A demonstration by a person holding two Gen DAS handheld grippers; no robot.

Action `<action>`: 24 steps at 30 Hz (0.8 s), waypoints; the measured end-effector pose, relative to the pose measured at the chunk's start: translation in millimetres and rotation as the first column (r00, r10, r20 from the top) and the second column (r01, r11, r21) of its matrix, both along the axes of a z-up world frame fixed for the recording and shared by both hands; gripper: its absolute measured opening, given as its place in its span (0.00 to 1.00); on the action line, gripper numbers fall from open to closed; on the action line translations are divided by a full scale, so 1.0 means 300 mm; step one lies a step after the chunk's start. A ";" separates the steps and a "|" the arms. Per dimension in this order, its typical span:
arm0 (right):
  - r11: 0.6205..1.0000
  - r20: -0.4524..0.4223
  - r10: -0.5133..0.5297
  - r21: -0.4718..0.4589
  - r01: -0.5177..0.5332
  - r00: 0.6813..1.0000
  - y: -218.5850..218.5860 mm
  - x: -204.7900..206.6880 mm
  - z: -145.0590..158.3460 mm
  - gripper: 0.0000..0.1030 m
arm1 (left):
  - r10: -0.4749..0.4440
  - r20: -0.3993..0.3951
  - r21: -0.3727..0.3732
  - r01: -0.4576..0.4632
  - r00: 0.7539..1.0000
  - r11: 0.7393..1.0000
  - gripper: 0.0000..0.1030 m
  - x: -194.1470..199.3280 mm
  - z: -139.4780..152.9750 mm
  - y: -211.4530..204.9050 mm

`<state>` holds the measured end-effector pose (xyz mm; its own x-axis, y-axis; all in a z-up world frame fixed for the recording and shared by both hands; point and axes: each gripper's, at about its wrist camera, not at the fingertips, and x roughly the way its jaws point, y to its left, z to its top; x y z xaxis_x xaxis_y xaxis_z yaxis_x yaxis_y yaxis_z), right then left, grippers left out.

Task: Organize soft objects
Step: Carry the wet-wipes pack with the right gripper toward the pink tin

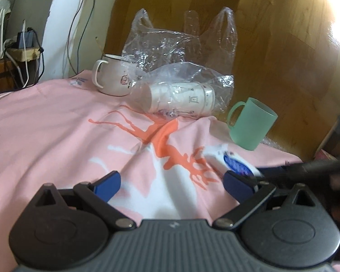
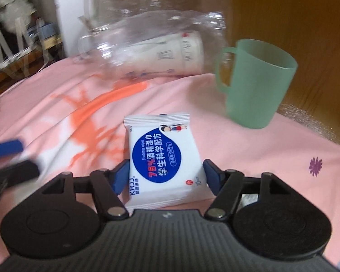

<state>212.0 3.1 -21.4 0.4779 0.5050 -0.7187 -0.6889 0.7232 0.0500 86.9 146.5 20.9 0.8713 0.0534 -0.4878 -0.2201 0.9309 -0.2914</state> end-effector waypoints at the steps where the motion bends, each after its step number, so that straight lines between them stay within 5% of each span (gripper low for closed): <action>1: 1.000 0.005 0.023 -0.006 -0.023 1.000 -0.002 -0.032 0.002 0.68 | 0.002 0.001 -0.005 -0.002 1.000 1.000 0.98 -0.001 0.000 0.002; 9: 0.994 0.031 0.106 -0.019 -0.106 0.994 -0.218 -0.335 0.031 0.69 | -0.061 0.018 0.017 0.060 0.998 0.998 0.98 -0.008 0.002 -0.022; 16: 0.999 0.063 -0.007 -0.033 0.009 0.998 -0.629 -0.609 0.051 0.69 | -0.275 -0.008 0.118 0.274 0.961 0.954 0.97 -0.022 0.019 -0.152; 19: 0.995 0.078 -0.085 -0.045 0.089 0.993 -0.799 -0.694 0.055 0.70 | -0.431 -0.041 0.137 0.432 0.901 0.891 0.96 -0.070 0.025 -0.317; 24: 0.972 0.146 -0.209 -0.077 0.222 0.967 -1.007 -0.816 0.053 0.81 | -0.718 -0.069 0.133 0.720 0.693 0.681 0.91 -0.168 0.046 -0.684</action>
<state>-32.9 -299.1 -5.6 0.6646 0.3141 -0.6780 -0.5122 0.8521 -0.1073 36.5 -58.8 34.5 0.6656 -0.5199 -0.5354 0.5316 0.8338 -0.1489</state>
